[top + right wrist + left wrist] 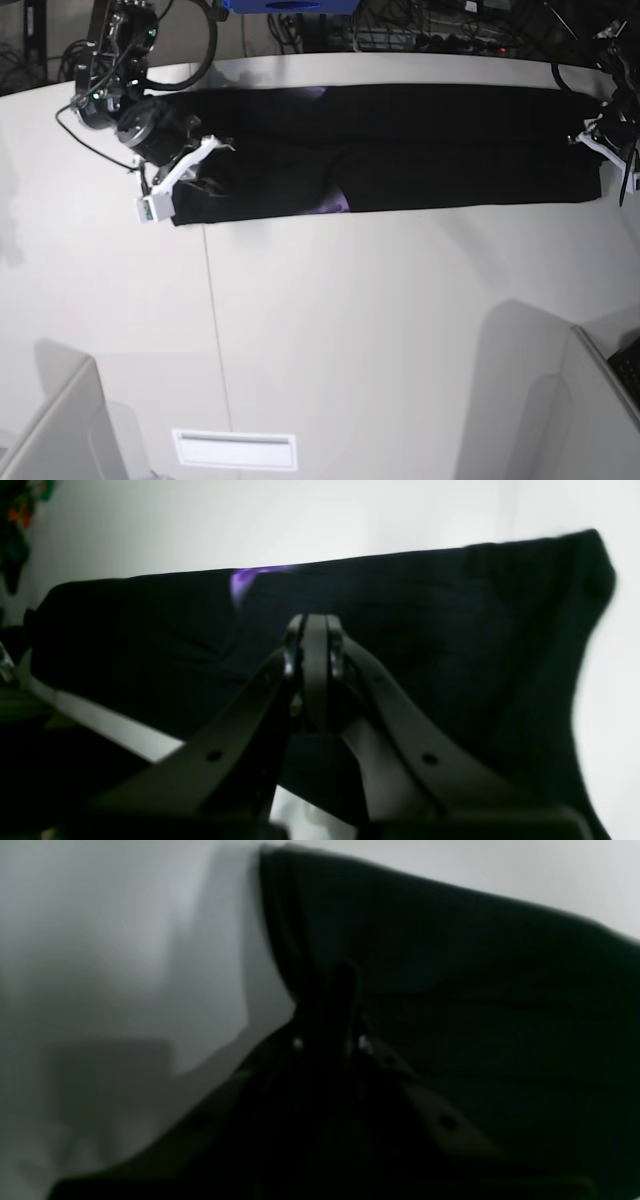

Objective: Fold the T-shirt properly

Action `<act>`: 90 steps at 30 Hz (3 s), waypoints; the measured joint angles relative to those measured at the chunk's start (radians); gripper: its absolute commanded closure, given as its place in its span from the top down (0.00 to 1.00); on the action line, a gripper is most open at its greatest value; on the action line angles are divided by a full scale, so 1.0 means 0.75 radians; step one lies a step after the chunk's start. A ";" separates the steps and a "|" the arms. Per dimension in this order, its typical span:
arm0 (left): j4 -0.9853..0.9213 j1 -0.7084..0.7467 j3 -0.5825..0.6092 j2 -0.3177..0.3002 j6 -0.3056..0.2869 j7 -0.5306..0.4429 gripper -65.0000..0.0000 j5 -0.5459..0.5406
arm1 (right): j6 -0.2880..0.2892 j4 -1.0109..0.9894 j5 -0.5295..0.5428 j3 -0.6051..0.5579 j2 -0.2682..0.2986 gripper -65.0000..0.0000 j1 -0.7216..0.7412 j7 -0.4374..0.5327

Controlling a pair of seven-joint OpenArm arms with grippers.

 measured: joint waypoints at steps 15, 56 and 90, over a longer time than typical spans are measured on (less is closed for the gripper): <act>0.654 0.215 0.334 0.437 -0.011 -0.005 0.00 0.303 | -0.001 -0.001 -0.005 -0.009 -0.045 0.00 0.033 0.004; 0.618 0.139 0.718 0.548 0.116 0.000 0.00 0.348 | -0.001 -0.001 -0.006 0.137 -0.042 0.00 0.034 -0.002; 0.617 0.131 0.722 0.548 0.116 0.001 0.10 0.343 | -0.001 -0.001 -0.005 0.137 -0.042 0.00 0.034 -0.006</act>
